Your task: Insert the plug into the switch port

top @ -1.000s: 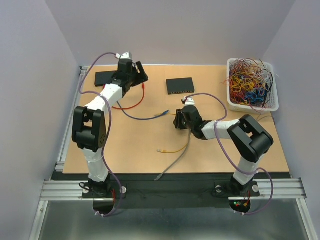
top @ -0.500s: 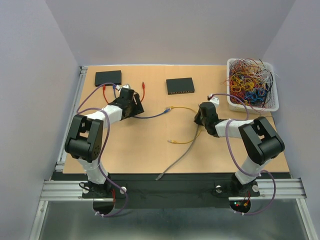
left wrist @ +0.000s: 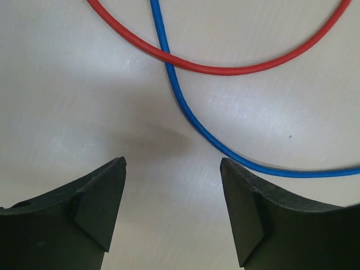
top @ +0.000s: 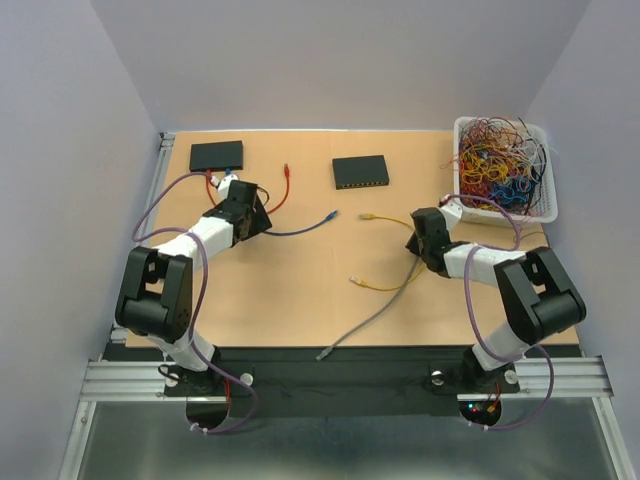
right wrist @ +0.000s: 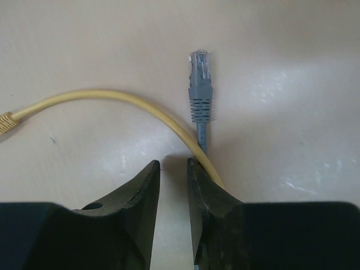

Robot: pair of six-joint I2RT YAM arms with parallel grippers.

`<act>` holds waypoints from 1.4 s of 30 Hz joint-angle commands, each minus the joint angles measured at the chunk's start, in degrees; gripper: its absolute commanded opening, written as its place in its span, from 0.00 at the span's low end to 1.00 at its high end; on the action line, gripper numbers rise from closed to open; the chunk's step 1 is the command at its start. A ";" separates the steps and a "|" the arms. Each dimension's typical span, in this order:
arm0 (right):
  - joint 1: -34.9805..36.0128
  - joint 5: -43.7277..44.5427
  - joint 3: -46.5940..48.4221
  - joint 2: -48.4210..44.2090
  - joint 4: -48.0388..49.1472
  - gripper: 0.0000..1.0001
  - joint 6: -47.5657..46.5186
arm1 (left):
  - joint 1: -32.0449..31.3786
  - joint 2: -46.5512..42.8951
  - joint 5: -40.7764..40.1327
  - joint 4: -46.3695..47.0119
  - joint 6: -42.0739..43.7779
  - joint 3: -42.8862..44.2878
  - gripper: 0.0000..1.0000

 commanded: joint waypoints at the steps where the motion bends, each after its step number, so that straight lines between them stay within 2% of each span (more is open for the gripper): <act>1: -0.75 -3.63 -2.37 -5.97 -0.86 0.31 -1.13 | -0.01 -6.71 1.29 2.60 0.32 1.15 0.79; 4: -0.75 -13.13 -2.38 -11.69 5.63 0.32 -5.96 | -0.53 -7.76 5.42 6.73 1.38 3.95 0.79; 8: -0.75 -13.94 3.23 -11.53 6.80 0.50 -7.11 | -2.03 -3.47 10.87 11.92 2.17 9.40 0.79; 9: -0.67 -13.33 4.81 -8.65 6.71 0.55 -7.99 | -2.20 -1.80 13.14 12.62 2.26 10.89 0.79; 10: -0.75 -12.89 6.83 -6.88 6.63 0.65 -8.17 | -2.47 0.04 13.78 13.33 2.26 12.74 0.78; 13: -1.02 -11.57 15.36 0.14 5.67 0.78 -9.14 | -3.17 8.21 20.01 15.43 1.74 20.29 0.78; 17: -3.21 -13.50 27.12 13.31 5.31 0.81 -7.56 | -3.44 20.85 27.12 16.76 1.47 33.01 0.77; 25: -7.08 -16.58 43.05 29.77 5.05 0.83 -7.38 | -3.52 37.48 32.59 14.48 1.29 52.72 0.77; 31: -8.40 -19.73 53.14 38.81 3.90 0.83 -7.91 | -3.52 45.75 34.79 11.84 0.68 62.39 0.77; 34: -8.49 -23.07 55.89 41.64 3.73 0.83 -7.82 | -3.52 47.60 35.58 11.93 -0.02 63.99 0.77; 37: -8.49 -26.84 57.65 44.37 3.73 0.80 -7.03 | -3.87 49.45 36.54 12.36 -0.99 65.22 0.77; 38: -8.40 -27.56 57.48 44.81 3.81 0.74 -6.68 | -4.40 50.06 36.81 12.45 -1.34 65.31 0.77; 42: -8.40 -29.49 54.94 44.90 4.34 0.60 -6.06 | -6.24 50.42 37.51 13.07 -1.78 64.52 0.77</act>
